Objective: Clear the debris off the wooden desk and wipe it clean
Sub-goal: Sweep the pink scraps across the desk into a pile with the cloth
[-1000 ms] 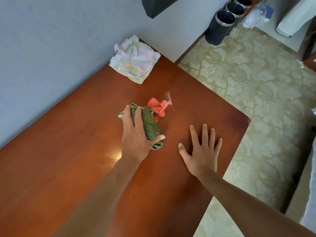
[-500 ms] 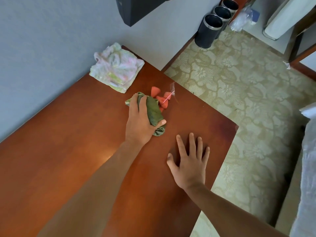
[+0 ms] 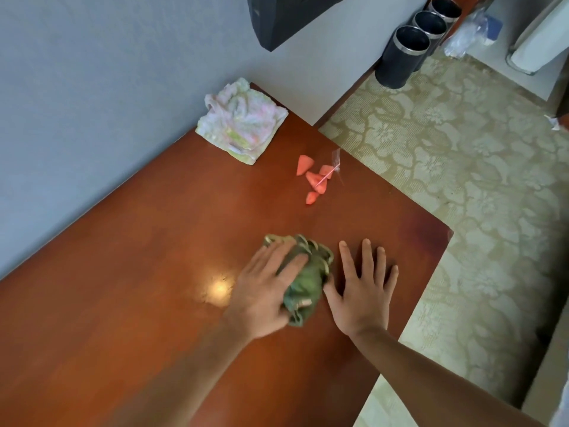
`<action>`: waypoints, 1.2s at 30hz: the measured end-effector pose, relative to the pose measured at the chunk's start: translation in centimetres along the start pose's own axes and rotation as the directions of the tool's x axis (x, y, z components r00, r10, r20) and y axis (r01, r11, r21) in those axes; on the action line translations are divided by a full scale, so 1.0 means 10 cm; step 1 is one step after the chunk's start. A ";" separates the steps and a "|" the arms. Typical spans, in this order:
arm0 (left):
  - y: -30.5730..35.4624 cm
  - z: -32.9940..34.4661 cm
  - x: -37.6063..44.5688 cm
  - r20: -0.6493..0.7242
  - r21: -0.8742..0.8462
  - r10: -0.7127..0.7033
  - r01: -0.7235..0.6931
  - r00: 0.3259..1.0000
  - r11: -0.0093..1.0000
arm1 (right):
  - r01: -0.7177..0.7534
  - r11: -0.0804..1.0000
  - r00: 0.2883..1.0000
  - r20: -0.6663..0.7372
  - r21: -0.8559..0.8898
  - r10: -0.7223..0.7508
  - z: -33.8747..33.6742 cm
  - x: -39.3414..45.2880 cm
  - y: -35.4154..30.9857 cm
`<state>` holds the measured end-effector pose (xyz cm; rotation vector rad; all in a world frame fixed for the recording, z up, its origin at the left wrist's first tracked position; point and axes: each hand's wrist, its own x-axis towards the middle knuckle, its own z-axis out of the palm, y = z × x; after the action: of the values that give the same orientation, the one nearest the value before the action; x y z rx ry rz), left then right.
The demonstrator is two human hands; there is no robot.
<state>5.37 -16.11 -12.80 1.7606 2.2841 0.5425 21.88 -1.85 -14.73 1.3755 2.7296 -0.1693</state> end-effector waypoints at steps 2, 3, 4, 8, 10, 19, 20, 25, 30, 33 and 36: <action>-0.23 -0.15 0.20 -0.013 -0.025 -0.160 0.160 0.987 0.987 | -0.016 1.000 1.000 -0.006 -0.003 0.016 0.01 0.00 0.00; -0.38 -0.23 0.26 -0.024 -0.040 -0.251 0.250 0.968 0.967 | -0.015 1.000 1.000 -0.008 -0.011 0.015 0.01 0.00 0.01; -0.54 -0.32 0.28 -0.052 -0.048 -0.335 0.333 0.941 0.942 | -0.010 1.000 1.000 -0.012 -0.019 0.010 0.01 0.00 0.02; -1.16 -0.68 0.04 -0.186 -0.124 -0.587 0.574 0.788 0.810 | 0.000 0.999 1.000 -0.023 -0.039 -0.001 0.01 0.00 0.02; -1.40 -0.84 -0.15 -0.255 -0.188 -0.690 0.666 0.677 0.722 | -0.003 0.999 1.000 -0.029 -0.037 0.002 0.03 0.00 0.00; -0.44 -0.30 -0.72 -0.317 -0.289 -0.690 0.626 0.651 0.724 | -0.005 1.000 1.000 -0.012 -0.030 0.005 -0.01 -0.01 -0.04; -0.21 -0.17 -0.73 -0.303 -0.280 -0.667 0.606 0.680 0.745 | -0.002 1.000 1.000 -0.011 -0.029 0.001 -0.02 -0.01 -0.04; 0.68 0.35 -0.50 -0.170 -0.204 -0.583 0.550 0.795 0.810 | 0.014 1.000 0.999 0.052 0.017 -0.015 -0.07 -0.02 -0.05; 0.93 0.53 -0.19 -0.203 -0.157 -0.658 0.639 0.725 0.753 | 0.161 0.982 0.968 0.180 0.101 -0.178 -0.36 0.12 0.31; 1.15 0.65 0.06 -0.224 -0.151 -0.683 0.668 0.695 0.729 | 0.280 0.922 0.889 0.290 0.267 -0.354 -0.65 0.31 0.78; 1.55 0.80 0.56 -0.175 -0.194 -0.725 0.699 0.666 0.688 | 0.283 0.820 0.868 0.231 0.498 -0.439 -0.87 0.63 1.07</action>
<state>20.65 -6.02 -13.47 0.6281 2.7713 0.7105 26.58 10.69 -7.53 0.7498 2.7085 -1.0229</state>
